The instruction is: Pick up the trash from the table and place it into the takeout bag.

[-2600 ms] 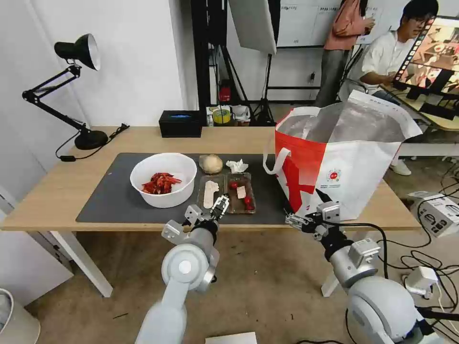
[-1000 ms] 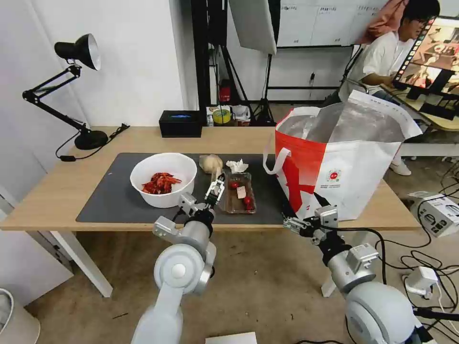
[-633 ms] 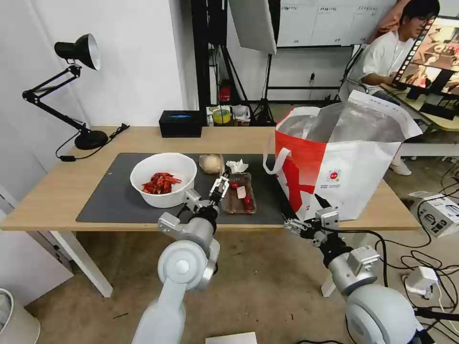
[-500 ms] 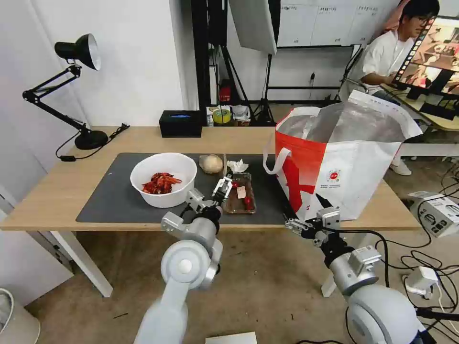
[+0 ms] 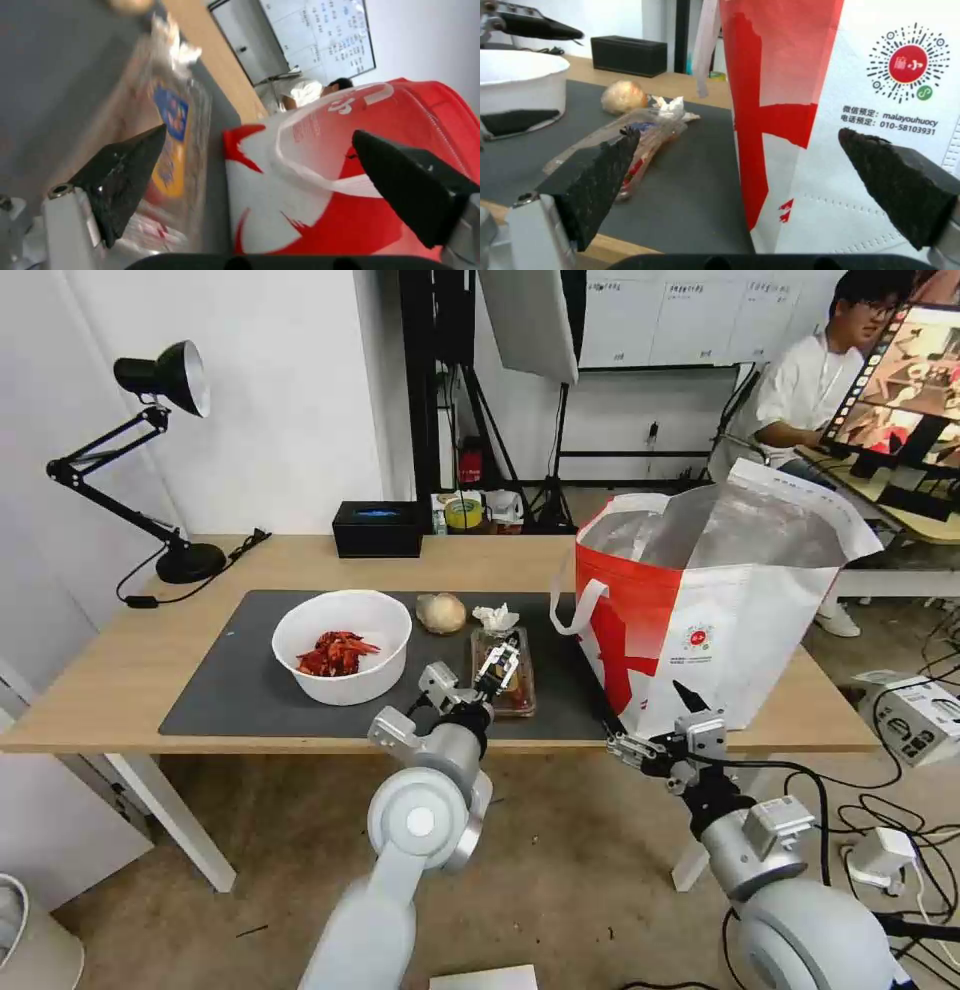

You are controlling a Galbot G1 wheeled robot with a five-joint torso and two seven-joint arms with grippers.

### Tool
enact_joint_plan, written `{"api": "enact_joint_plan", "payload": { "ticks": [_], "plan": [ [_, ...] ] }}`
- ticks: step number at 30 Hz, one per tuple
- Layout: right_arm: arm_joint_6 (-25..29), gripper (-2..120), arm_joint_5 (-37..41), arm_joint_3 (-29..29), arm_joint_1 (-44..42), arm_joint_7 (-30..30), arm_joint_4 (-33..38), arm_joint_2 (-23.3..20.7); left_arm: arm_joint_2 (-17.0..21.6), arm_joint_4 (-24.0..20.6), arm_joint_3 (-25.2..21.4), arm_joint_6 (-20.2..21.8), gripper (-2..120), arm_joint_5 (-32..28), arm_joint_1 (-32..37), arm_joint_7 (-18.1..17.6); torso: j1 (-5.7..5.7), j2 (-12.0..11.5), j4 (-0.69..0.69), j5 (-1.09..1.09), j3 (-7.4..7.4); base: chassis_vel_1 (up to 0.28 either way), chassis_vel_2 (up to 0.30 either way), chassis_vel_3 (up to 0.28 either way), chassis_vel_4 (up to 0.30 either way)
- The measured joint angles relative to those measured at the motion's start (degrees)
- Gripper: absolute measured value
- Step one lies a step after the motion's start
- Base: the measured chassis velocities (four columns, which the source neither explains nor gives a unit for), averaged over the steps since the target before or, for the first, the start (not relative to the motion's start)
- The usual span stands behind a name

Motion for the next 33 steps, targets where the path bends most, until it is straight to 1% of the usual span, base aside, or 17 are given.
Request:
{"api": "enact_joint_plan", "payload": {
  "ticks": [1, 4, 5, 9, 10, 12, 13, 15, 16, 18, 19, 22, 24, 26, 27, 29, 33],
  "plan": [
    [0.00, 100, 0.00, 0.00, 0.00, 0.00, 0.00, 0.00, 0.00, 0.00, 0.00, 0.00, 100, 0.00, 0.00, 0.00, 0.00, 0.00, 0.00, 0.00, 0.00, 0.000, 0.000, 0.000, 0.000],
    [0.02, 100, 0.03, -0.40, 0.44, 0.00, 0.00, 0.25, 6.22, 0.49, 0.07, 1.33, 87, 6.67, -0.69, 4.92, 0.00, 0.00, 0.01, -0.01, 0.00, 0.000, 0.000, 0.000, 0.000],
    [0.02, 100, 0.03, -0.40, 0.44, 0.00, 0.00, 0.25, 6.22, 0.49, 0.07, 1.33, 87, 6.67, -0.69, 4.92, 0.00, 0.00, 0.01, -0.01, 0.00, 0.000, 0.000, 0.000, 0.000],
    [-0.07, 100, 2.68, -1.12, 1.52, 0.21, -0.27, -0.33, 16.97, 1.93, 1.84, 2.23, 69, 15.95, -5.44, 12.29, 0.00, 0.00, 0.00, -0.01, 0.00, 0.000, 0.000, 0.000, 0.000],
    [-0.07, 100, 2.68, -1.12, 1.52, 0.21, -0.27, -0.33, 16.97, 1.93, 1.84, 2.23, 69, 15.95, -5.44, 12.29, 0.00, 0.00, 0.00, -0.01, 0.00, 0.000, 0.000, 0.000, 0.000],
    [-0.13, 100, 3.77, -1.78, 2.18, 0.38, -0.62, -0.97, 21.01, 2.51, 2.89, 2.31, 61, 18.46, -7.46, 15.57, 0.00, 0.00, 0.00, -0.02, 0.01, 0.000, 0.000, 0.000, 0.000],
    [-0.13, 100, 3.77, -1.78, 2.18, 0.38, -0.62, -0.97, 21.01, 2.51, 2.89, 2.31, 61, 18.46, -7.46, 15.57, 0.00, 0.00, 0.00, -0.02, 0.01, 0.000, 0.000, 0.000, 0.000],
    [-0.19, 100, 4.82, -2.87, 3.23, 0.60, -1.20, -1.81, 24.66, 3.22, 4.08, 2.28, 49, 21.42, -8.88, 19.45, 0.00, 0.00, 0.00, -0.01, 0.01, 0.000, 0.000, 0.000, 0.000],
    [-0.19, 100, 4.82, -2.87, 3.23, 0.60, -1.20, -1.81, 24.66, 3.22, 4.08, 2.28, 49, 21.42, -8.88, 19.45, 0.00, 0.00, 0.00, -0.01, 0.01, 0.000, 0.000, 0.000, 0.000],
    [-0.53, 100, 6.63, -3.60, 4.59, 1.15, -1.68, -2.11, 26.75, 3.96, 5.53, 1.66, 37, 24.26, -9.32, 23.69, 0.00, 0.00, 0.02, 0.00, 0.01, 0.000, 0.000, 0.000, 0.000],
    [-0.53, 100, 6.63, -3.60, 4.59, 1.15, -1.68, -2.11, 26.75, 3.96, 5.53, 1.66, 37, 24.26, -9.32, 23.69, 0.00, 0.00, 0.02, 0.00, 0.01, 0.000, 0.000, 0.000, 0.000],
    [-1.07, 100, 9.03, -3.82, 5.66, 1.90, -2.06, -2.11, 27.19, 5.33, 8.30, 0.96, 22, 26.71, -10.47, 27.31, 0.00, 0.00, -0.01, -0.01, 0.01, 0.000, 0.000, 0.000, 0.000],
    [-1.15, 100, 9.49, -3.97, 6.01, 1.97, -2.19, -2.19, 27.24, 5.67, 9.09, 0.81, 19, 27.37, -10.86, 28.08, 0.00, 0.00, -0.01, 0.00, 0.01, 0.000, 0.000, 0.000, 0.000],
    [-1.26, 100, 10.92, -4.28, 6.79, 2.14, -2.43, -2.53, 27.43, 6.60, 11.06, 0.73, 8, 28.75, -12.10, 29.59, 0.00, 0.00, 0.00, 0.00, 0.01, 0.000, 0.000, 0.000, 0.000],
    [-1.26, 100, 10.92, -4.28, 6.79, 2.14, -2.43, -2.53, 27.43, 6.60, 11.06, 0.73, 8, 28.75, -12.10, 29.59, 0.00, 0.00, 0.00, 0.00, 0.01, 0.000, 0.000, 0.000, 0.000],
    [-1.34, 100, 13.17, -4.56, 7.49, 2.20, -2.62, -2.78, 27.88, 7.96, 13.09, 0.75, 0, 29.60, -13.86, 30.59, 0.00, 0.00, 0.00, 0.00, 0.00, 0.000, 0.000, 0.000, 0.000],
    [-1.37, 100, 18.61, -5.37, 8.68, 2.46, -3.01, -2.74, 28.65, 10.37, 16.13, 0.84, 0, 30.00, -17.12, 31.07, 0.00, 0.00, 0.00, 0.00, 0.01, 0.000, 0.000, 0.000, 0.000]
  ]
}}
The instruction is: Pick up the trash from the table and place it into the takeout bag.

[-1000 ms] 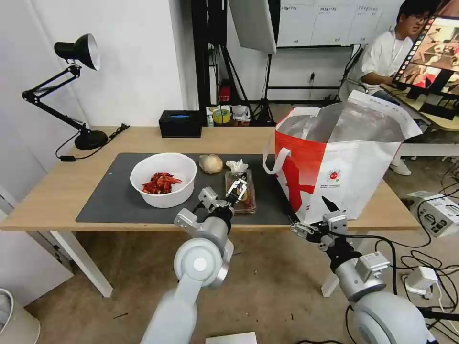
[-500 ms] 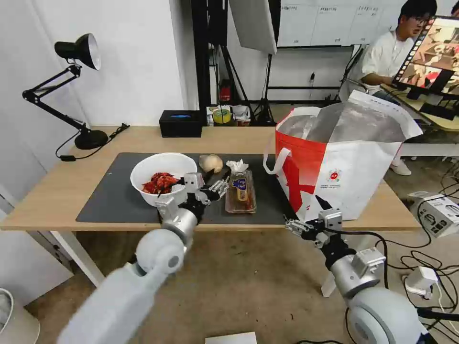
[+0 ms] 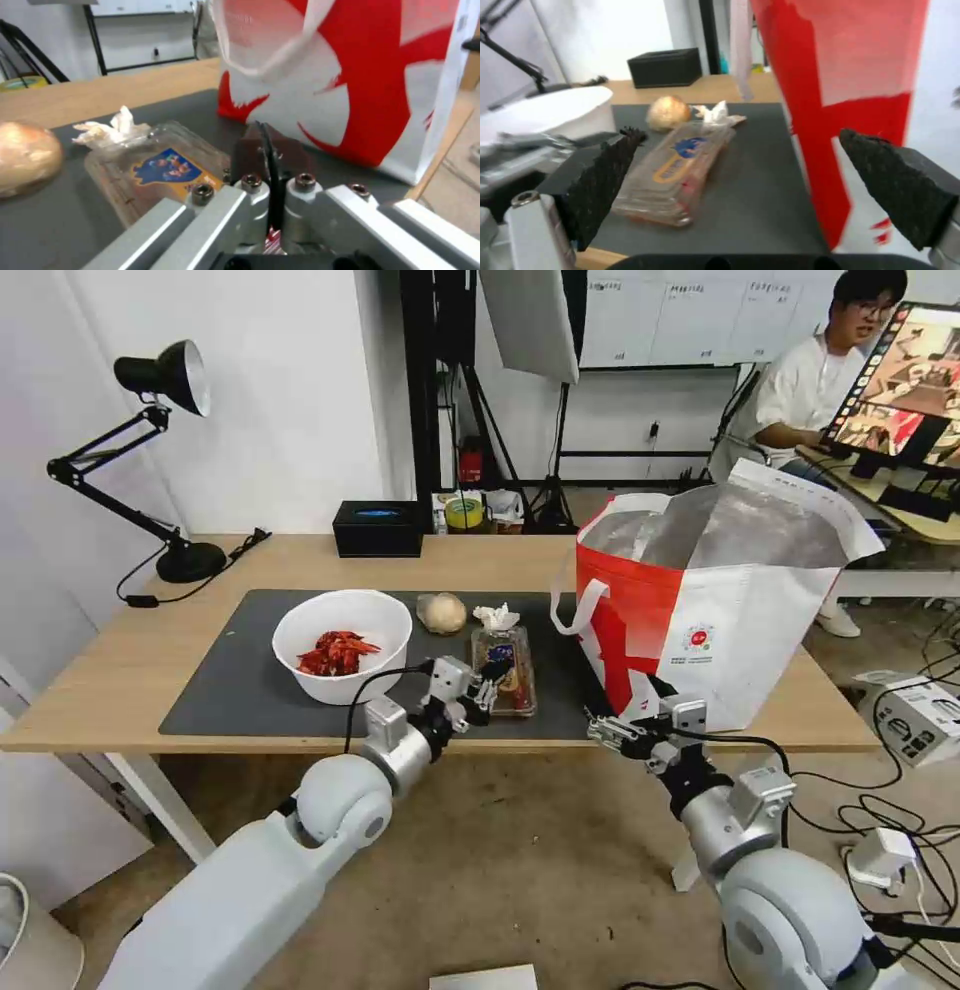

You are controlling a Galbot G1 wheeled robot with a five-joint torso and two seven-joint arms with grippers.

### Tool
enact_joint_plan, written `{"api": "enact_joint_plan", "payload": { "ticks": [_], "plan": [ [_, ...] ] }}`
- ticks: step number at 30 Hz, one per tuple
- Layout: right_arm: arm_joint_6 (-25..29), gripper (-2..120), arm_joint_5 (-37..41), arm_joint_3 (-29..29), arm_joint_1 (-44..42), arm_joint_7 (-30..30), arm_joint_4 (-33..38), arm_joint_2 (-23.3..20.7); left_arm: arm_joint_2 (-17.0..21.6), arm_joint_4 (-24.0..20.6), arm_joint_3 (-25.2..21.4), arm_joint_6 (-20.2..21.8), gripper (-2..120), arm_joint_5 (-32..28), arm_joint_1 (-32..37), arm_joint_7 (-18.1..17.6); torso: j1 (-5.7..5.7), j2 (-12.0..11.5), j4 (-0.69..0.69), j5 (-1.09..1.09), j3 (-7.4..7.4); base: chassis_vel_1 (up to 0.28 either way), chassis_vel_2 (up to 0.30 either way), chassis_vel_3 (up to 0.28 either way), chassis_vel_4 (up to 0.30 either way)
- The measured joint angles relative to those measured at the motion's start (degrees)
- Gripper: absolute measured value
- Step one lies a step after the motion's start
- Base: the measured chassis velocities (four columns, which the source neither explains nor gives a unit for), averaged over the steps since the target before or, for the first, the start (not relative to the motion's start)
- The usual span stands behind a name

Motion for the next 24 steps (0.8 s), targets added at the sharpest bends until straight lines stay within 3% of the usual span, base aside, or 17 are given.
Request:
{"api": "enact_joint_plan", "payload": {
  "ticks": [6, 12, 24],
  "plan": [
    [-0.06, 100, 7.36, -1.31, 1.49, 0.86, -0.75, 0.81, 0.33, 2.76, 3.47, 0.07, 0, -0.05, -3.47, 0.01, 0.00, 0.00, -0.01, 0.00, 0.00, 0.000, 0.000, 0.000, 0.000],
    [-1.11, 100, 20.93, -1.27, 3.92, 4.03, -1.12, 1.75, -0.16, 6.55, 7.31, 0.12, 0, -0.15, -6.41, -0.12, 0.00, 0.00, 0.00, 0.00, 0.00, 0.000, 0.000, 0.000, 0.000],
    [-2.83, 100, 28.79, -2.83, 10.29, 5.66, -6.04, 2.39, 0.08, 7.53, 10.00, -0.01, 0, -0.19, -8.48, -2.12, 0.00, 0.00, 0.00, 0.00, -0.01, 0.000, 0.000, 0.000, 0.000]
  ]
}}
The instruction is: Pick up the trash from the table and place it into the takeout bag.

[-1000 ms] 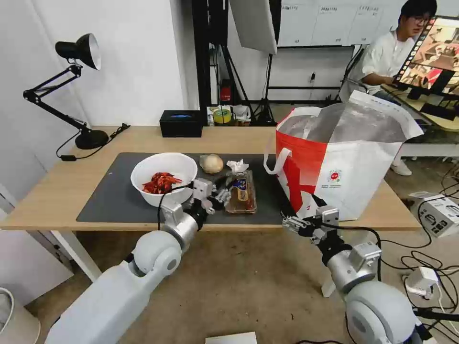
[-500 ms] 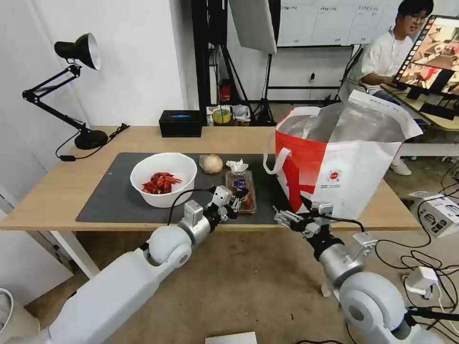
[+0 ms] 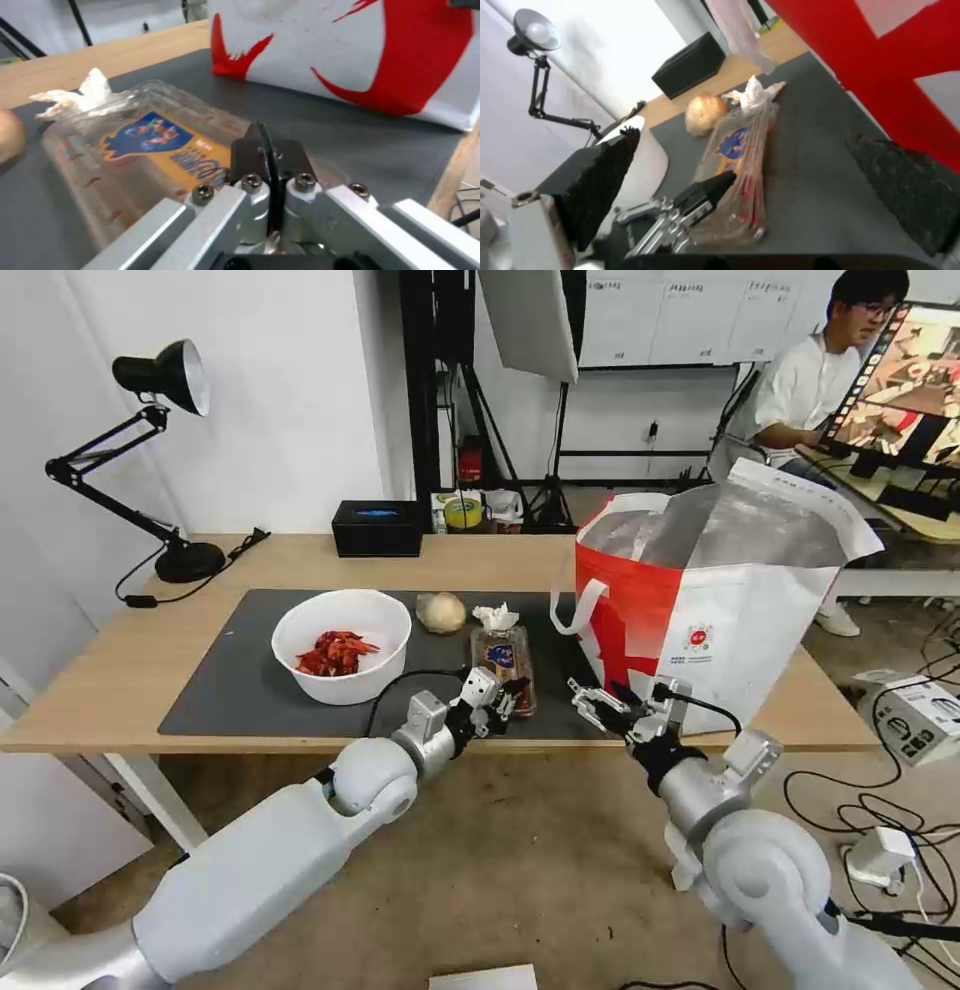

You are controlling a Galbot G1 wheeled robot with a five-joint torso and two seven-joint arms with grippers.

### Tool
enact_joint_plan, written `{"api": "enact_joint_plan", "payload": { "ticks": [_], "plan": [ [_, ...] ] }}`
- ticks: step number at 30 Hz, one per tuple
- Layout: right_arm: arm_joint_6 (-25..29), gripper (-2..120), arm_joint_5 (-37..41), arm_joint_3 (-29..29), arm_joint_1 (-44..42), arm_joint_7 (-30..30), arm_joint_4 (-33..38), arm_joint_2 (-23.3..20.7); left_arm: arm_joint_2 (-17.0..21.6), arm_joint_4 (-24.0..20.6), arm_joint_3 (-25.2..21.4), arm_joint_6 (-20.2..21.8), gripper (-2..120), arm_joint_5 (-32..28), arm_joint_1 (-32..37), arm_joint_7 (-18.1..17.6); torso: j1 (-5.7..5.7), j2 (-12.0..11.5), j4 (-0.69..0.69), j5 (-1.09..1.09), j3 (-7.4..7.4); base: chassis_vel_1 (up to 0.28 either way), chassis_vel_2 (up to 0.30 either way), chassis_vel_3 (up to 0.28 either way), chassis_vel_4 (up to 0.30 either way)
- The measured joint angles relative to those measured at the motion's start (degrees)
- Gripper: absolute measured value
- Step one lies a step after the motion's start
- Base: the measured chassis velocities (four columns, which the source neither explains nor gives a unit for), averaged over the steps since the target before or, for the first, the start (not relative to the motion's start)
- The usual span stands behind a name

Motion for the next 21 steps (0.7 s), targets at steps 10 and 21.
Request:
{"api": "enact_joint_plan", "payload": {
  "ticks": [10, 21],
  "plan": [
    [-2.72, 100, 6.75, -3.88, 8.80, 2.86, -5.82, 2.37, 1.33, -1.34, -0.39, -0.23, 0, 0.05, 0.29, -0.62, 0.00, 0.00, 0.00, -0.01, 0.00, 0.000, 0.000, 0.000, 0.000],
    [-9.71, 100, 7.55, -6.22, 15.92, 10.54, -10.38, 5.00, 2.82, -2.81, -1.81, -0.94, 0, 0.04, 2.06, -0.60, 0.00, 0.00, 0.01, -0.01, 0.00, 0.000, 0.000, 0.000, 0.000]
  ]
}}
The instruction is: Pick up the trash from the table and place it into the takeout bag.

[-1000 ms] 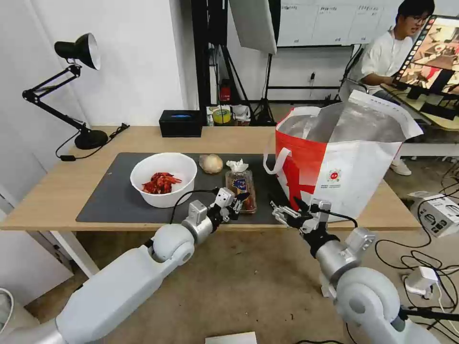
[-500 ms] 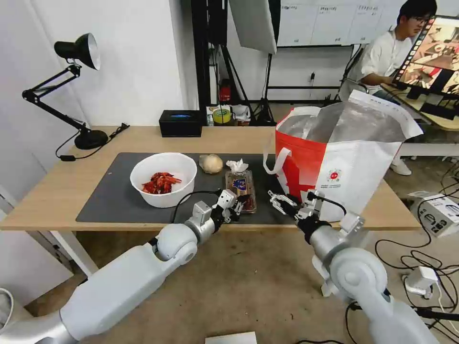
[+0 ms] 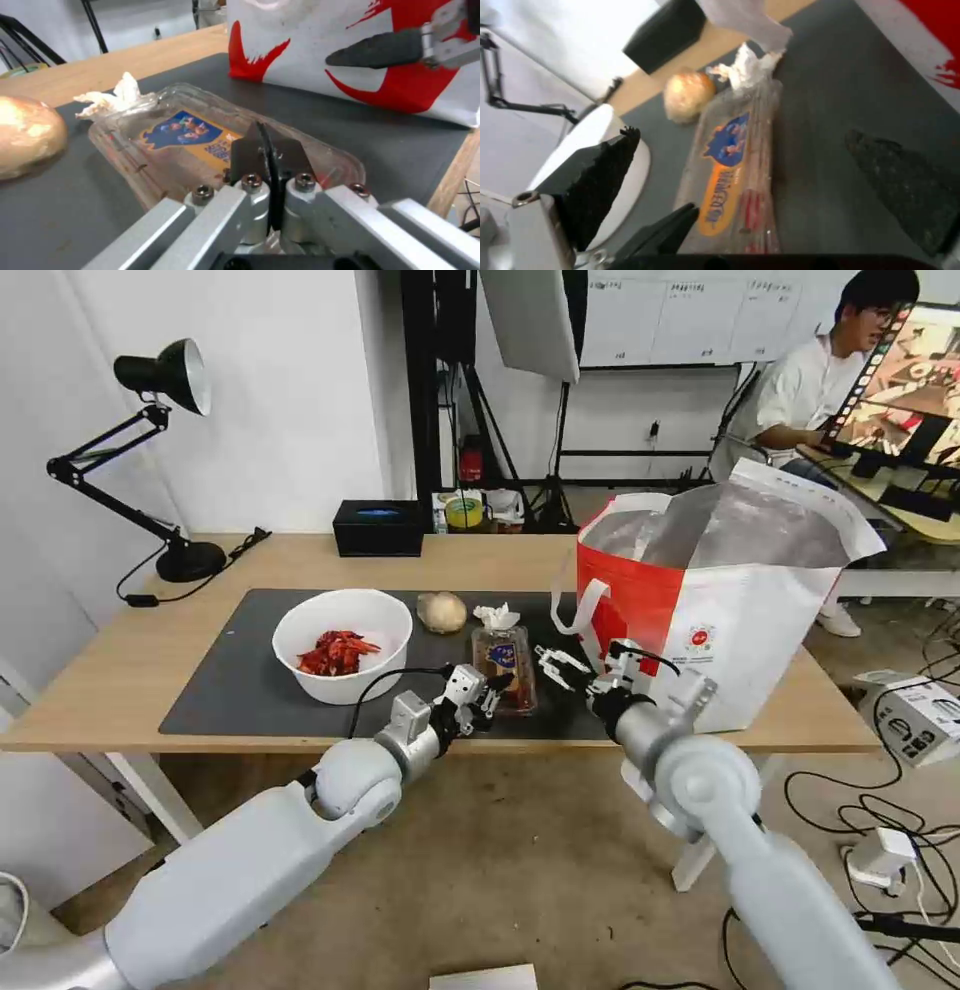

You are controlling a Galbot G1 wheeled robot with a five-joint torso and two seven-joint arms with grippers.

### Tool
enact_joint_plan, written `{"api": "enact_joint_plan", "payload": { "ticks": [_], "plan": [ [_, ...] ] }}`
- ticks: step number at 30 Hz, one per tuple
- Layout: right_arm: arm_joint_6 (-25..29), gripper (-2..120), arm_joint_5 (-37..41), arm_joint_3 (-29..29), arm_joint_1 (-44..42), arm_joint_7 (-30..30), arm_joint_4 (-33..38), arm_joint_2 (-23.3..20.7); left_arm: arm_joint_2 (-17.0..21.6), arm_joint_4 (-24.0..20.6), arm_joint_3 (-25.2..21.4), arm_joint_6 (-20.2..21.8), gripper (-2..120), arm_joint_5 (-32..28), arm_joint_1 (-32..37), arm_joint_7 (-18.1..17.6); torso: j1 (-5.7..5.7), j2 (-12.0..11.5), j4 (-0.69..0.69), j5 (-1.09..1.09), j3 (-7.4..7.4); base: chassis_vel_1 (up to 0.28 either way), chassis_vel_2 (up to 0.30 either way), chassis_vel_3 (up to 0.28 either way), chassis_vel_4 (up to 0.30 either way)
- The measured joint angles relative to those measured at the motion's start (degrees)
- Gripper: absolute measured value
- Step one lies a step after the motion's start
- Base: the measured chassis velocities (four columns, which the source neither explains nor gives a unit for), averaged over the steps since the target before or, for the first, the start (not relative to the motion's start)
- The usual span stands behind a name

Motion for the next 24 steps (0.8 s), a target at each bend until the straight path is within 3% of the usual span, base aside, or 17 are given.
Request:
{"api": "enact_joint_plan", "payload": {
  "ticks": [3, 24],
  "plan": [
    [-2.91, 100, 1.71, -0.57, 1.96, 1.92, -1.96, 1.39, 0.10, -0.13, -0.14, -0.16, 0, -0.03, 0.44, 0.05, 0.00, 0.00, 0.00, 0.00, 0.00, 0.000, 0.000, 0.000, 0.000],
    [-6.11, 100, 5.45, -4.02, 8.65, 3.49, -8.59, 3.86, 0.59, 0.81, 0.27, -0.40, 0, 1.04, 0.33, 1.71, -0.01, 0.00, -0.01, 0.01, 0.00, 0.000, 0.000, 0.000, 0.000]
  ]
}}
